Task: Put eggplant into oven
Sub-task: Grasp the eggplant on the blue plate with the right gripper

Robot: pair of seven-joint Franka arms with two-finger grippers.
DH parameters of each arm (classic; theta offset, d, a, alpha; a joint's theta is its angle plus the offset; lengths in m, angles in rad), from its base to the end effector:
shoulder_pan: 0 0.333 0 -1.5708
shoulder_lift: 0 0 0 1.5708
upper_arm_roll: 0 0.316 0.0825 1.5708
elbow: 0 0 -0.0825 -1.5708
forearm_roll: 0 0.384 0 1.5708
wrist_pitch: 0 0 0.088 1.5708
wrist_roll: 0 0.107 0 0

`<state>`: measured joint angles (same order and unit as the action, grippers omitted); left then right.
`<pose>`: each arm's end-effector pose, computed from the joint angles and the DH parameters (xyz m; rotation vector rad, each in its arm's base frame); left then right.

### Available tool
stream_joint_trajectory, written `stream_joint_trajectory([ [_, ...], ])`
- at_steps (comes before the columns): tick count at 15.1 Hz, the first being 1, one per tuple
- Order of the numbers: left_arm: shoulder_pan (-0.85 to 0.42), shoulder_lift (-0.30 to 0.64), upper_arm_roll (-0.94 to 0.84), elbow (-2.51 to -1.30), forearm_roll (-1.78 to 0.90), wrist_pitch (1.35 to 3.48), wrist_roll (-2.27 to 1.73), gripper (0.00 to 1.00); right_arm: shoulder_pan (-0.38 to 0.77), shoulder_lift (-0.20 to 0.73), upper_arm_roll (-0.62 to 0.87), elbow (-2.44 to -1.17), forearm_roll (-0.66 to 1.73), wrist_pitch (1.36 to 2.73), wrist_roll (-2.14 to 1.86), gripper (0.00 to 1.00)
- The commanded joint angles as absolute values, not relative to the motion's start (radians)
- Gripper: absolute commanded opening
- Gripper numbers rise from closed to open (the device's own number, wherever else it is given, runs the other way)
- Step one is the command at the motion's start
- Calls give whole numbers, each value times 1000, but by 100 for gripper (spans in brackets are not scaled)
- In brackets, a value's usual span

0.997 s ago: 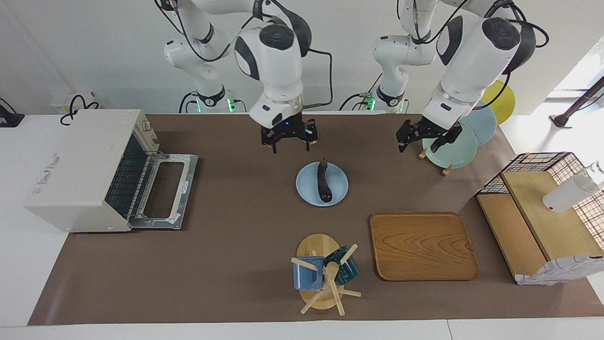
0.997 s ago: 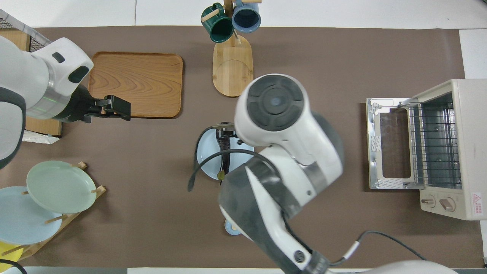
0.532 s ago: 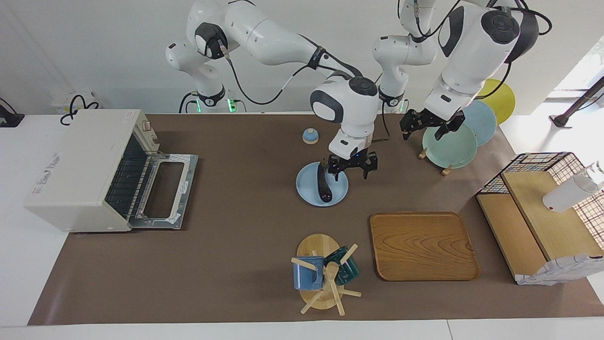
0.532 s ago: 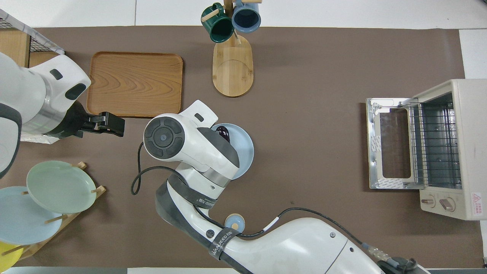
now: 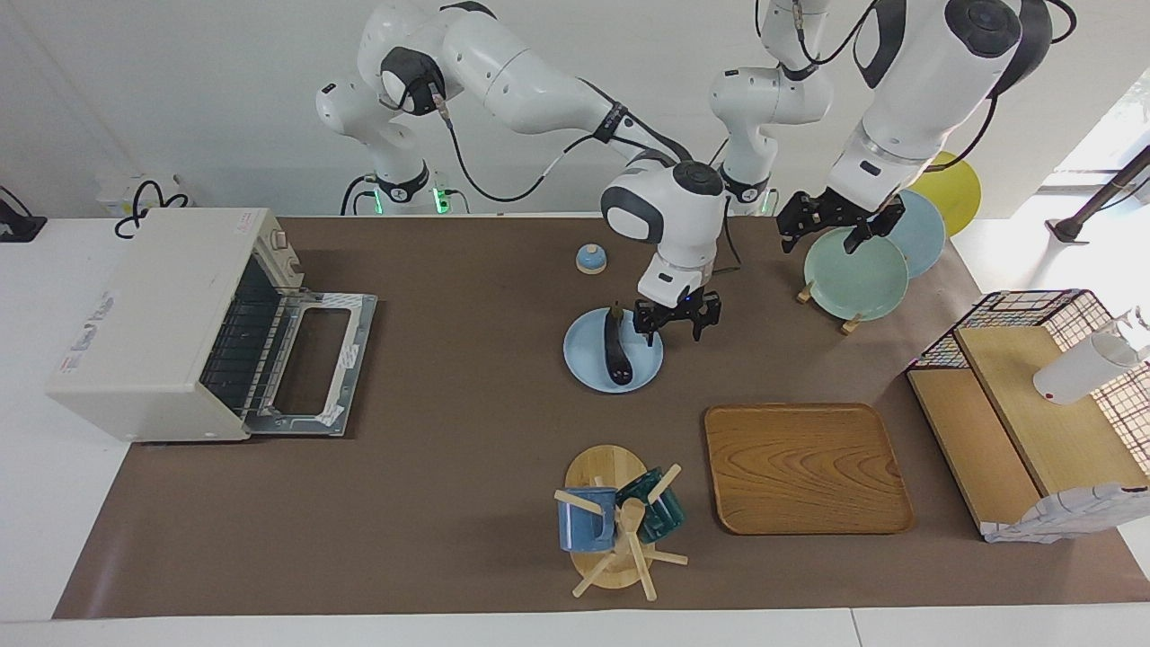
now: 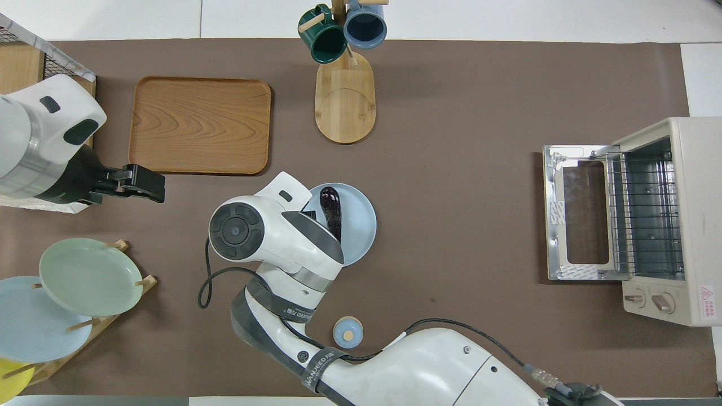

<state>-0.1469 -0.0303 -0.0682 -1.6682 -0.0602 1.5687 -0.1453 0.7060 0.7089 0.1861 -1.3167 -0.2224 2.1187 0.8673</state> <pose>0.5280 -0.1225 0.5952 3.0927 -0.1048 -0.1216 0.5021 0.5540 0.3325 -3.1008 -0.1248 -0.1972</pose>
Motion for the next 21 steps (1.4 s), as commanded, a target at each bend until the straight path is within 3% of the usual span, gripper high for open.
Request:
stream_joint_trajectory([
  [1, -123, -31, -75, -1669, -54, 1626, -130, 100, 696, 693, 187, -1347, -245, 2143, 871, 91],
  [9, -123, -31, -75, -1672, -49, 1621, -127, 100, 695, 670, 187, -1469, -247, 2226, 873, 71],
  [10, -123, -31, -75, -1672, -49, 1620, -127, 100, 695, 670, 187, -1476, -250, 2226, 871, 65],
  [12, -121, -31, -77, -1671, -45, 1603, -127, 100, 699, 666, 186, -1476, -253, 2211, 874, 17],
  [13, -121, -31, -75, -1669, -40, 1595, -124, 100, 703, 664, 186, -1471, -253, 2200, 873, 0],
  [18, -121, -31, -77, -1667, -12, 1589, -94, 100, 700, 646, 186, -1412, -354, 2032, 868, 0],
  [21, -120, -32, -77, -1667, -15, 1592, -95, 100, 663, 569, 183, -1407, -374, 1890, 835, 0],
])
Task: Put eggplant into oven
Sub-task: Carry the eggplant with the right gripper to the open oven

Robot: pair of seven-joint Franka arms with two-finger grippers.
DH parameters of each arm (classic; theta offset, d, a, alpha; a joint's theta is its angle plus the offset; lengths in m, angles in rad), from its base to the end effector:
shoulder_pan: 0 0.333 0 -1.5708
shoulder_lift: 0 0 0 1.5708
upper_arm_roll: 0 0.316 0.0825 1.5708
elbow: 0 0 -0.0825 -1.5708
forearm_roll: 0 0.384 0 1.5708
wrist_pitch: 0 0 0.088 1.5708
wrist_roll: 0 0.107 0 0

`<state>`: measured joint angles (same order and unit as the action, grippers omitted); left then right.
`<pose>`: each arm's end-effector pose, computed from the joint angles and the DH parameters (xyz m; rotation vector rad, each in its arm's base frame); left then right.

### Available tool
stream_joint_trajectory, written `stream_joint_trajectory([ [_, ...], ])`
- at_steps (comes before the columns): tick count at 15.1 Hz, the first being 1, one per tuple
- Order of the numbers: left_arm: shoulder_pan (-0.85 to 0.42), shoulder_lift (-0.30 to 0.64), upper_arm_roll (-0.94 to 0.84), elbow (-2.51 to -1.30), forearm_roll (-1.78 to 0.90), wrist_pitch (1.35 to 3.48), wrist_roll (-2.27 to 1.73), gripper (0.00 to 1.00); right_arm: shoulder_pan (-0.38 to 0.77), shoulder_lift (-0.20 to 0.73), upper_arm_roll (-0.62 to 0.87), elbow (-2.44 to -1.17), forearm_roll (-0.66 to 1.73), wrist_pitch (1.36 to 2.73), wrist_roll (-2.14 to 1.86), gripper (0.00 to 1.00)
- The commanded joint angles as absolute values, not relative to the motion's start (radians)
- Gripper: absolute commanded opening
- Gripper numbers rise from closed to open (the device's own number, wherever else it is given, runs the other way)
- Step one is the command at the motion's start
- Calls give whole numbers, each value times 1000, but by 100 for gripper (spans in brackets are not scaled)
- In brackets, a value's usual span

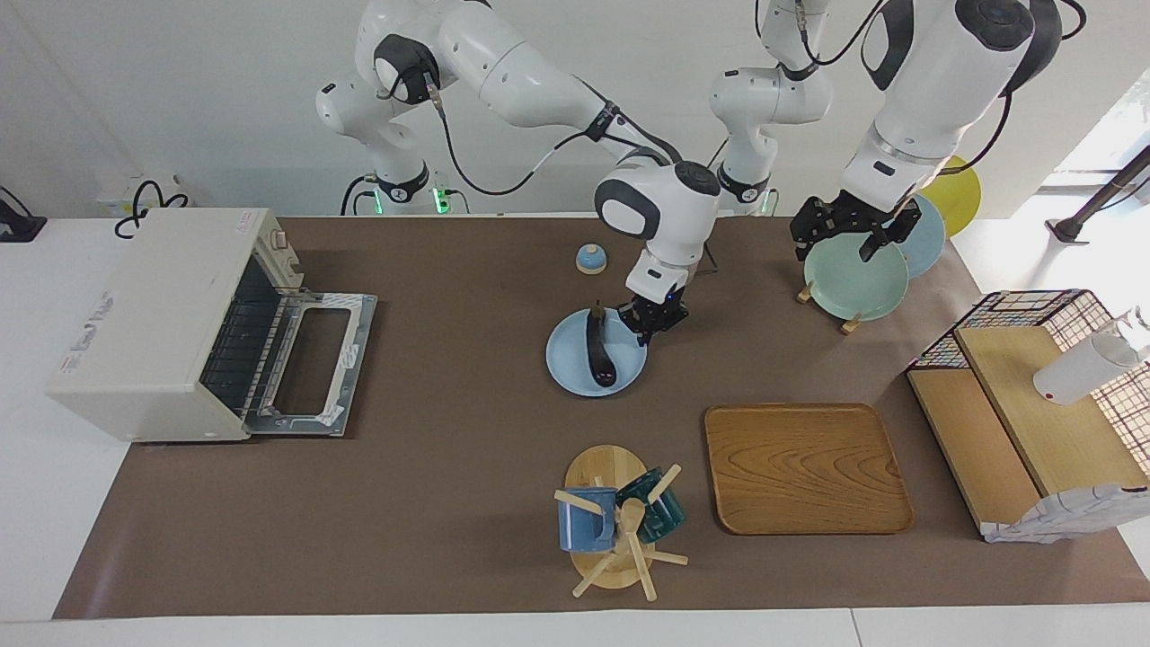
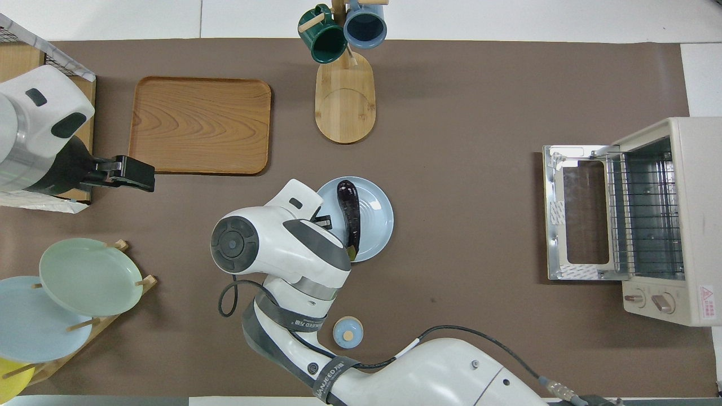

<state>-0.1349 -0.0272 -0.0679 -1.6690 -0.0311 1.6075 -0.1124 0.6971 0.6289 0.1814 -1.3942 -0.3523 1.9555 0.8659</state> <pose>0.5351 -0.1138 0.5962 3.1145 -0.1382 -0.0600 0.4936 0.5197 0.3405 2.9493 0.1825 0.1921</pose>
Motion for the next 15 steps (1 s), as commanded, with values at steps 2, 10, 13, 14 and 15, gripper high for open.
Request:
stream_joint_trajectory([
  [2, -98, -31, -84, -1666, -20, 1591, -95, 100, 608, 505, 184, -1442, -371, 1835, 773, 0],
  [10, -97, -35, -83, -1674, -23, 1594, -94, 100, 273, 80, 186, -1940, -342, 1868, 468, 0],
  [13, -97, -37, -81, -1675, -23, 1594, -100, 100, 126, 14, 186, -2014, -316, 1873, 289, 0],
  [14, -97, -37, -81, -1675, -23, 1594, -100, 100, 79, 5, 186, -2017, -289, 1873, 222, 0],
  [15, -101, -40, -81, -1675, -23, 1594, -97, 100, 36, -3, 186, -2025, -279, 1873, 168, 0],
])
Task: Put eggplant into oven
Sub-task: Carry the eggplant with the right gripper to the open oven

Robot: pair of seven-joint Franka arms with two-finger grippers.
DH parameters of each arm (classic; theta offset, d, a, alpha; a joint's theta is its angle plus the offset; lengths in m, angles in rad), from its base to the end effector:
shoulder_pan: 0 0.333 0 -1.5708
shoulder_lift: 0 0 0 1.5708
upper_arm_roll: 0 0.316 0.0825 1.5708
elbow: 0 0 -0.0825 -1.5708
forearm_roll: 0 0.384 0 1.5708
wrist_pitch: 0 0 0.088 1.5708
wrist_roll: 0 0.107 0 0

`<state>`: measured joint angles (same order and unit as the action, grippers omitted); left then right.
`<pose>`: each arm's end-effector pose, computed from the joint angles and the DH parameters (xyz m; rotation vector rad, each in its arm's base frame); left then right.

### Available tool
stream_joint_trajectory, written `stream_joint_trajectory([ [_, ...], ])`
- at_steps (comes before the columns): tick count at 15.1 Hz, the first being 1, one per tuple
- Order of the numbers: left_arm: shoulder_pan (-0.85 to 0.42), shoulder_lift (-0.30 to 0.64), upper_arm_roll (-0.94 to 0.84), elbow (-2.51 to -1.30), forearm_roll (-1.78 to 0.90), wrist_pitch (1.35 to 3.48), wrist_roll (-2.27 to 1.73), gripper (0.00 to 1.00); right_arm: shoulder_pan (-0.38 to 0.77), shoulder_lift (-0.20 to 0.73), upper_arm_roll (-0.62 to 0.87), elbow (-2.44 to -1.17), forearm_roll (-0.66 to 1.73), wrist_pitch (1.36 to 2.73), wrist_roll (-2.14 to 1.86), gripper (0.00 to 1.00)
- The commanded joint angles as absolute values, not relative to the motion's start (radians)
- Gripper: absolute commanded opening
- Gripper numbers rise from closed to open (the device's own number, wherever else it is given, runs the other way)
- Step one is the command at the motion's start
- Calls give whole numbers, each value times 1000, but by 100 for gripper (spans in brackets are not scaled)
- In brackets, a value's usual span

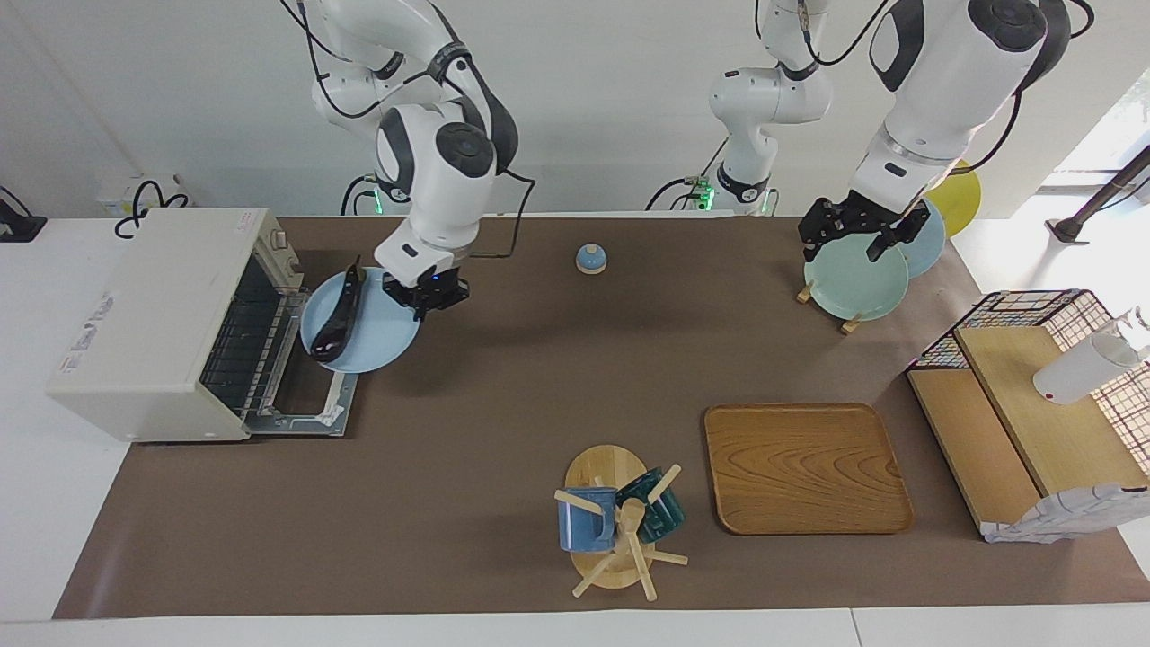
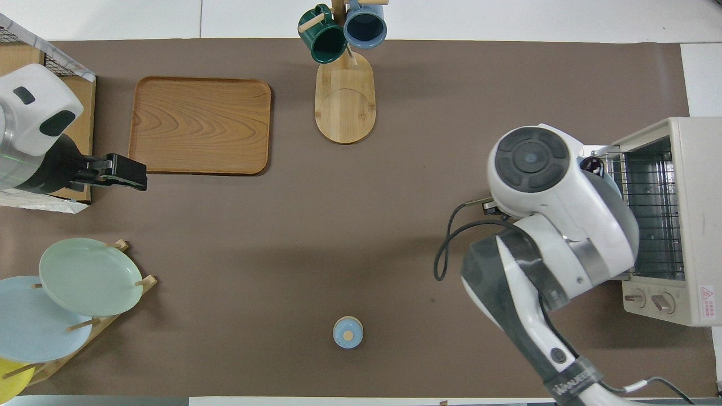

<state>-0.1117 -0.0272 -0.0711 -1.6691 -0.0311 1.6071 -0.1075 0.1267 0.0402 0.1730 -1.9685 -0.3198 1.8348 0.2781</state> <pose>0.5372 -0.1031 0.5961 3.1151 -0.1146 -0.0603 0.5310 0.1368 0.4405 2.8028 0.1868 -0.1143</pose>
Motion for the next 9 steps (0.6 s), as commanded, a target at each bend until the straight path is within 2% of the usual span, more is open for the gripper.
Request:
stream_joint_trajectory([
  [1, -104, -40, -80, -1677, -21, 1595, -100, 100, -3, -9, 186, -2039, -276, 1876, 137, 0],
  [6, -81, -41, -75, -1677, -21, 1594, -101, 100, -119, -57, 183, -2155, -276, 2023, -1, 0],
  [9, -78, -41, -75, -1677, -21, 1592, -101, 100, -196, -55, 183, -2174, -276, 2092, -197, 0],
])
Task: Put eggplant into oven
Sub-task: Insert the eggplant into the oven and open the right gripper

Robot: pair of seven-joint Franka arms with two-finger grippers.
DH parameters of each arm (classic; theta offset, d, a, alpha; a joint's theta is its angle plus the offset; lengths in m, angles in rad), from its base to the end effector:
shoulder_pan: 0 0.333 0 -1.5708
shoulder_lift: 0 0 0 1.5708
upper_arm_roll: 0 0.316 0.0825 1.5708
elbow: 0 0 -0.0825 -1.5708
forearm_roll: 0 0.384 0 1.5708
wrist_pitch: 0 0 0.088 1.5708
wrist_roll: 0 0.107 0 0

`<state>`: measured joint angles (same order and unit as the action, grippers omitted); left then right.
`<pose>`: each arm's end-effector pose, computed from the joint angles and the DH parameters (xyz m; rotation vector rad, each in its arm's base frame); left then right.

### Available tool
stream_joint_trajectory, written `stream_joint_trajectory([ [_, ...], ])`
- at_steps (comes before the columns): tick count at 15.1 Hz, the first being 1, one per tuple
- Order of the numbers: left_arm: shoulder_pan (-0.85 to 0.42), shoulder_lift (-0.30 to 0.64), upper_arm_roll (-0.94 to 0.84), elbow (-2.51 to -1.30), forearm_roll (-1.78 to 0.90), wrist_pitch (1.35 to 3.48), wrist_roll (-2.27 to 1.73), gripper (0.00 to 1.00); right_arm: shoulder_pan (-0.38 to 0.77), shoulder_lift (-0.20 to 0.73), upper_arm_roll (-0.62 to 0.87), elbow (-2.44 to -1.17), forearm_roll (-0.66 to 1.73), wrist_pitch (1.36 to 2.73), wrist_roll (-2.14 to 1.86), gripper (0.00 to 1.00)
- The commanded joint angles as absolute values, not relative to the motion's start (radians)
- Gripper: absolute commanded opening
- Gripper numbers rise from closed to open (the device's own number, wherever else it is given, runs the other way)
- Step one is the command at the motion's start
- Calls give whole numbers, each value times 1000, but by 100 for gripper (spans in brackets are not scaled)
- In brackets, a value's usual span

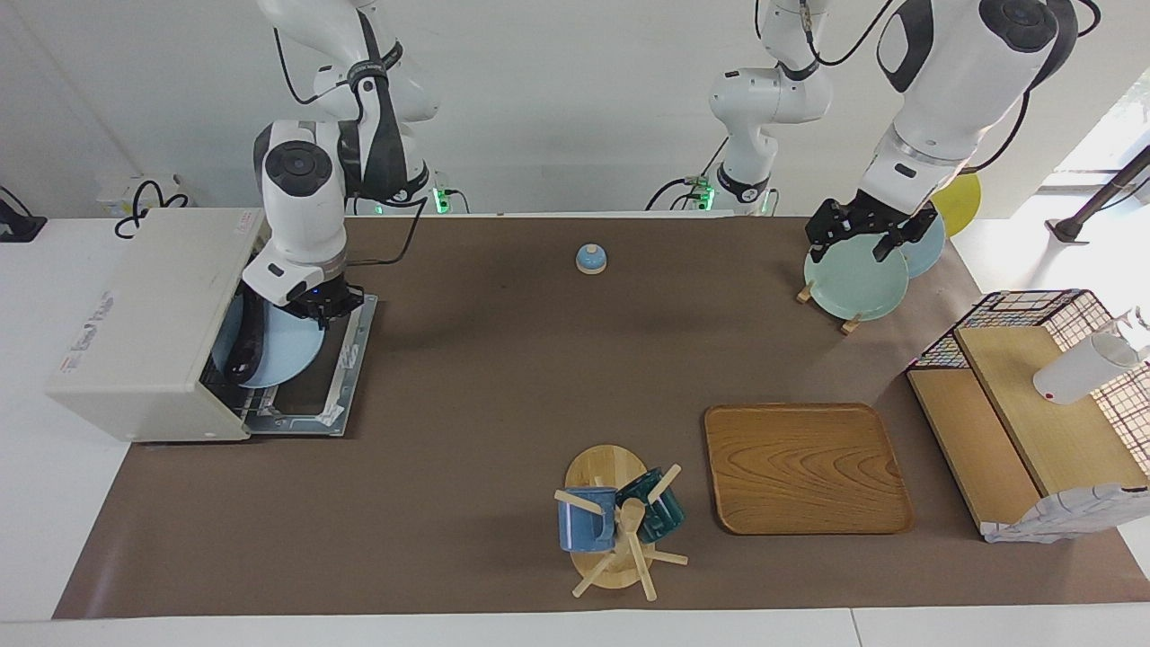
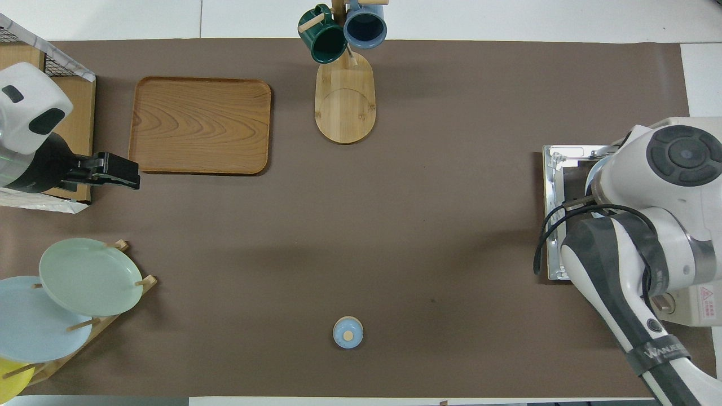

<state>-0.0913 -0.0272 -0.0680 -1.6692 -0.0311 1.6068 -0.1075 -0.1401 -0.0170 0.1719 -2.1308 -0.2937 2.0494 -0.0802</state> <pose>0.5395 -0.0904 0.5961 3.1158 -0.0780 -0.0605 0.5309 0.0013 0.4120 2.8589 0.3685 -0.1023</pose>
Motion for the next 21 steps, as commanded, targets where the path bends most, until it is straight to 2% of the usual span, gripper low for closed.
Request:
stream_joint_trajectory([
  [1, -78, -40, -75, -1677, -21, 1592, -101, 100, -199, -55, 183, -2175, -276, 2094, -201, 0],
  [10, -78, -40, -75, -1677, -21, 1592, -101, 100, -215, -46, 183, -2240, -275, 2163, -138, 1],
  [11, -78, -41, -75, -1677, -21, 1592, -101, 100, -222, -46, 183, -2240, -275, 2163, -140, 11],
  [13, -78, -41, -75, -1677, -21, 1592, -101, 100, -224, -46, 183, -2240, -275, 2164, -141, 15],
  [15, -78, -41, -75, -1677, -21, 1592, -101, 100, -225, -46, 183, -2240, -275, 2164, -143, 25],
  [16, -78, -40, -75, -1677, -21, 1592, -101, 100, -224, -45, 183, -2237, -275, 2161, -143, 25],
  [18, -78, -40, -75, -1677, -21, 1592, -101, 100, -212, -41, 184, -2200, -252, 2126, -144, 28],
  [21, -78, -41, -75, -1677, -21, 1592, -101, 100, -144, -5, 186, -2077, -169, 1997, -134, 26],
])
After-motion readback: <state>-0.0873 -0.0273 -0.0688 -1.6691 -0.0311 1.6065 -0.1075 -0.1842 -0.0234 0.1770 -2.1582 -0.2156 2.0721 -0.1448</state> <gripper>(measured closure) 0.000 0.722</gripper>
